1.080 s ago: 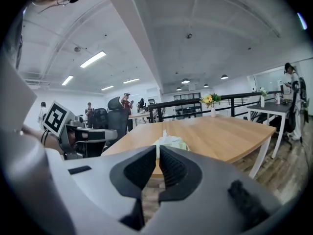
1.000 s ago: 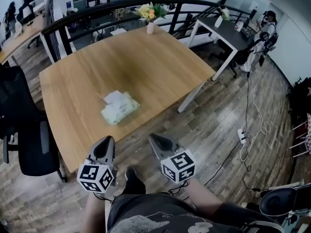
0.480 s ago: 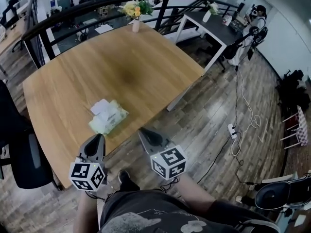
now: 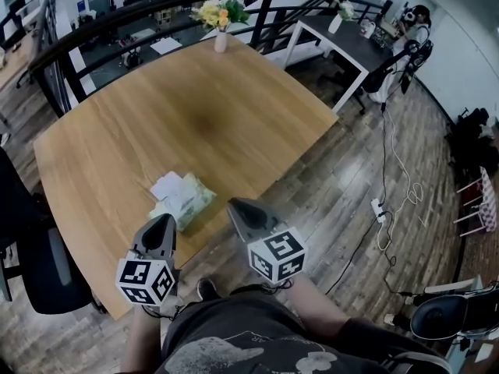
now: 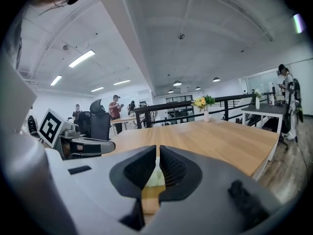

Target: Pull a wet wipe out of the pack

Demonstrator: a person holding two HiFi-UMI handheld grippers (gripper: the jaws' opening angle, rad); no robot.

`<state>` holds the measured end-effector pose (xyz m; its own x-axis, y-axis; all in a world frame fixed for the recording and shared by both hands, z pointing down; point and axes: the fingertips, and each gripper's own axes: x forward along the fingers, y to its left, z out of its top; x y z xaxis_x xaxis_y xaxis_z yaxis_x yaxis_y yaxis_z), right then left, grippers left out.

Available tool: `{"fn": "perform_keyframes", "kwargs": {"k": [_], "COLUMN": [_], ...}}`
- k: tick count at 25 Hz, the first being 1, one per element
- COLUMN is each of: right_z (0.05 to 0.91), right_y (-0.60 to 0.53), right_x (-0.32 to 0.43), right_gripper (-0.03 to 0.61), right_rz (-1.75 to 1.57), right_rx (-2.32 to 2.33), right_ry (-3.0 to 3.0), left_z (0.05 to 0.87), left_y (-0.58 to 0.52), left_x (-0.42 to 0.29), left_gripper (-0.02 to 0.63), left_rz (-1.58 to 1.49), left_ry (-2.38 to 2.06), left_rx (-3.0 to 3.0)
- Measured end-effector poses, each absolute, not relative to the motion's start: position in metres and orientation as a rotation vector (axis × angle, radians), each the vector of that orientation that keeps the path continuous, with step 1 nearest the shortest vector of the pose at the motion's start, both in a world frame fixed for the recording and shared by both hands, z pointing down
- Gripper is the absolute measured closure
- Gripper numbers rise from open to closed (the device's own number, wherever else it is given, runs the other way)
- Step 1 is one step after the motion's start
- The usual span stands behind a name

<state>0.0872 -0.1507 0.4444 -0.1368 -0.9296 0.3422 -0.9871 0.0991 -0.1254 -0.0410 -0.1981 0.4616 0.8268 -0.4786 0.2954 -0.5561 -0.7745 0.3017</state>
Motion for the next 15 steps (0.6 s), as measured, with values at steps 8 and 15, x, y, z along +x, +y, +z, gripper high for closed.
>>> {"fn": "perform_keyframes", "kwargs": {"k": [8, 15], "right_z": [0.453, 0.464], "right_y": [-0.179, -0.22], "right_x": [0.098, 0.115], "right_gripper": [0.543, 0.543], "right_rz": [0.51, 0.534], "right_rx": [1.871, 1.668], "right_ry": [-2.255, -2.376], "left_z": [0.472, 0.483], "left_y": [-0.214, -0.228], "left_x": [-0.031, -0.019], "left_gripper": [0.589, 0.589], "left_rz": [0.333, 0.366], "left_ry": [-0.826, -0.983], "left_rx": [2.61, 2.514]}}
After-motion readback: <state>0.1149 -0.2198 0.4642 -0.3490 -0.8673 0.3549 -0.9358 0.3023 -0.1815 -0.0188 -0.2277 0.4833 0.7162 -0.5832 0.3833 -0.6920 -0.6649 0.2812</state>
